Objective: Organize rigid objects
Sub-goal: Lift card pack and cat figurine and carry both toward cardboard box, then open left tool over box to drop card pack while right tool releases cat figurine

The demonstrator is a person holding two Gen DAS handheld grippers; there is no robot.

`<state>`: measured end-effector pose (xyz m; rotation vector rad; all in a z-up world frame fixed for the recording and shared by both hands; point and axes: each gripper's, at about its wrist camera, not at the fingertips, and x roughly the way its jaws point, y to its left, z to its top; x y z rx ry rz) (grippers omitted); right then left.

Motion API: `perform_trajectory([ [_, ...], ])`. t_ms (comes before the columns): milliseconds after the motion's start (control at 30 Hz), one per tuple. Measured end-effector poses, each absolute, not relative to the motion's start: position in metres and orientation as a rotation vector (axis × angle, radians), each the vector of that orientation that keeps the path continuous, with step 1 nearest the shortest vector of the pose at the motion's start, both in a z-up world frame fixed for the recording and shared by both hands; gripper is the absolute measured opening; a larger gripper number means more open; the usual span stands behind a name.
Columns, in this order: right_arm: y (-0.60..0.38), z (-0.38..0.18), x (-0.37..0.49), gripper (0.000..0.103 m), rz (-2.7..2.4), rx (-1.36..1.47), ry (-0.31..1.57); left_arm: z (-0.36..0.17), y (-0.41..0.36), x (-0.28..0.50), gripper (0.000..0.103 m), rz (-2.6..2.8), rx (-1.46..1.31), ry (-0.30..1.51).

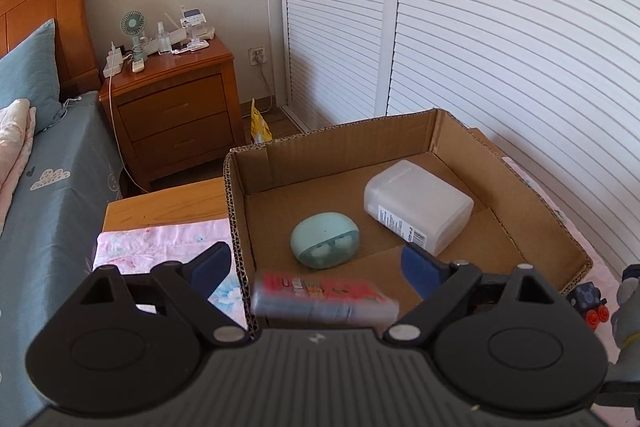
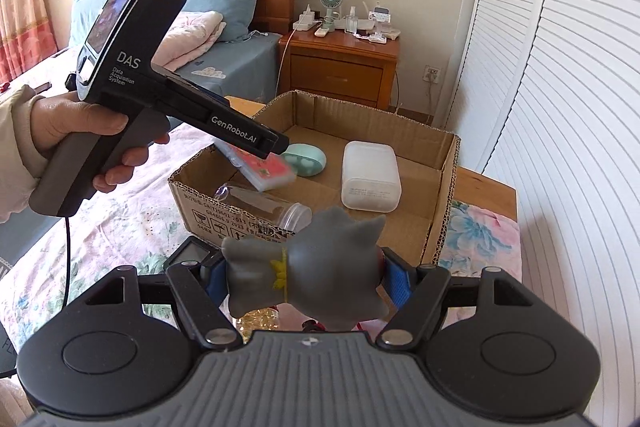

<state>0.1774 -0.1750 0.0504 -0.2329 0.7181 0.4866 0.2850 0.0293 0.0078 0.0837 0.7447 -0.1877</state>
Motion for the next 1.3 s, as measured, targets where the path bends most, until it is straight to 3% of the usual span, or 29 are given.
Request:
perform_trajectory([
  [300, -0.175, 0.052, 0.186, 0.077, 0.468, -0.217, 0.725, 0.021, 0.036, 0.231, 0.1, -0.224, 0.113, 0.735],
  [633, -0.171, 0.058, 0.218, 0.077, 0.421, -0.167, 0.751, 0.015, 0.042, 0.159, 0.101, -0.212, 0.097, 0.734],
  [933, -0.159, 0.054, 0.266, 0.078, 0.333, -0.149, 0.791, 0.005, 0.055, 0.139, 0.101, -0.184, 0.025, 0.756],
  [1067, -0.161, 0.051, 0.278, 0.103, 0.279, -0.102, 0.775, 0.004, 0.059, 0.137, 0.101, -0.181, 0.009, 0.752],
  [1300, -0.169, 0.051, 0.265, 0.103, 0.251, -0.057, 0.773, 0.002, 0.065, 0.135, 0.101, -0.172, -0.006, 0.755],
])
